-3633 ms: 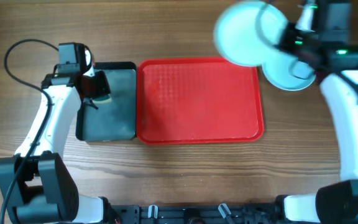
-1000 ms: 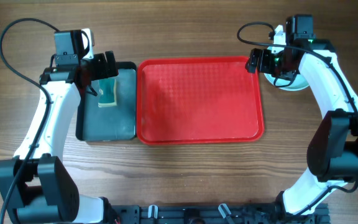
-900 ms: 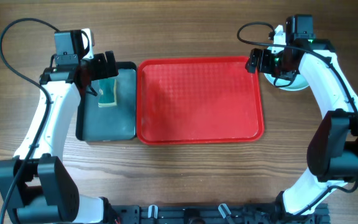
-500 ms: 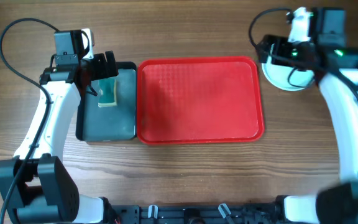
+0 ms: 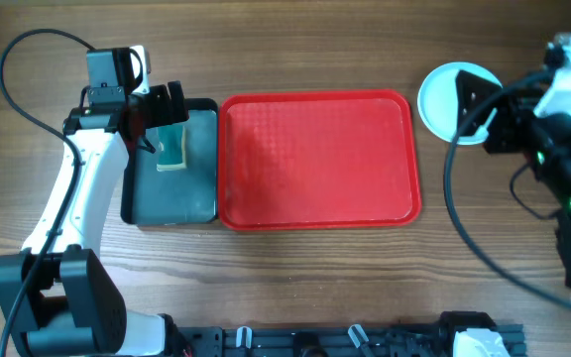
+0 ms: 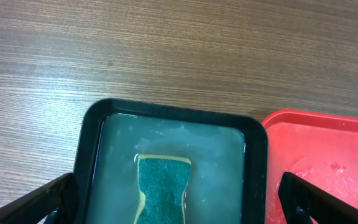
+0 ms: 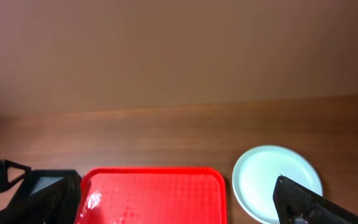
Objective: Clean dirty plates on tray and stack at the side
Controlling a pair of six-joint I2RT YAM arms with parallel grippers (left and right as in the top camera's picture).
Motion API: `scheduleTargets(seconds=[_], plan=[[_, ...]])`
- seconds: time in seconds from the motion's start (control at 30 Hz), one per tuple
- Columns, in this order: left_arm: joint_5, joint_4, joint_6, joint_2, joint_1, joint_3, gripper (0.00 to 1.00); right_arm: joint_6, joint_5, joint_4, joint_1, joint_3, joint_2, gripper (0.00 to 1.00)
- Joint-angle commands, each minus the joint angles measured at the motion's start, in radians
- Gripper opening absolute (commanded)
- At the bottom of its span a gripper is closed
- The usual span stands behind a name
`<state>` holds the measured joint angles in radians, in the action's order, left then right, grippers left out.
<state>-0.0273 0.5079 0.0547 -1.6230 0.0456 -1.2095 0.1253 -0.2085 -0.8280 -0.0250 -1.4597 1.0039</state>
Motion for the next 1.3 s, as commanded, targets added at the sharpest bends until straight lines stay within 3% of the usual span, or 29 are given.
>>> scheduleTargets(seconds=[0.0,0.1,0.23,0.4,0.67,0.9,1.13,1.27], plan=[[-0.008,-0.003,0.009,0.002,-0.006,-0.005,1.0,-0.02,0.033,-0.004,0.006,0.016,-0.102,1.0],[-0.008,-0.003,0.009,0.002,-0.006,-0.005,1.0,-0.022,0.054,-0.003,0.006,0.089,-0.198,1.0],[-0.008,-0.003,0.009,0.002,-0.006,-0.005,1.0,-0.021,0.076,0.154,0.006,0.358,-0.41,1.0],[-0.009,-0.003,0.009,0.002,-0.006,-0.005,1.0,-0.021,0.076,0.572,0.006,0.849,-0.76,1.0],[-0.008,-0.003,0.009,0.002,-0.006,-0.005,1.0,-0.018,0.075,1.131,0.006,1.292,-1.001,1.0],[-0.008,-0.003,0.009,0.002,-0.006,-0.005,1.0,-0.017,0.076,1.142,0.006,1.447,-1.001,1.0],[-0.009,-0.003,0.009,0.002,-0.006,-0.005,1.0,-0.024,0.1,0.829,0.006,1.455,-1.001,1.0],[-0.008,-0.003,0.009,0.002,-0.006,-0.005,1.0,-0.046,0.105,0.833,0.009,1.455,-1.001,0.99]])
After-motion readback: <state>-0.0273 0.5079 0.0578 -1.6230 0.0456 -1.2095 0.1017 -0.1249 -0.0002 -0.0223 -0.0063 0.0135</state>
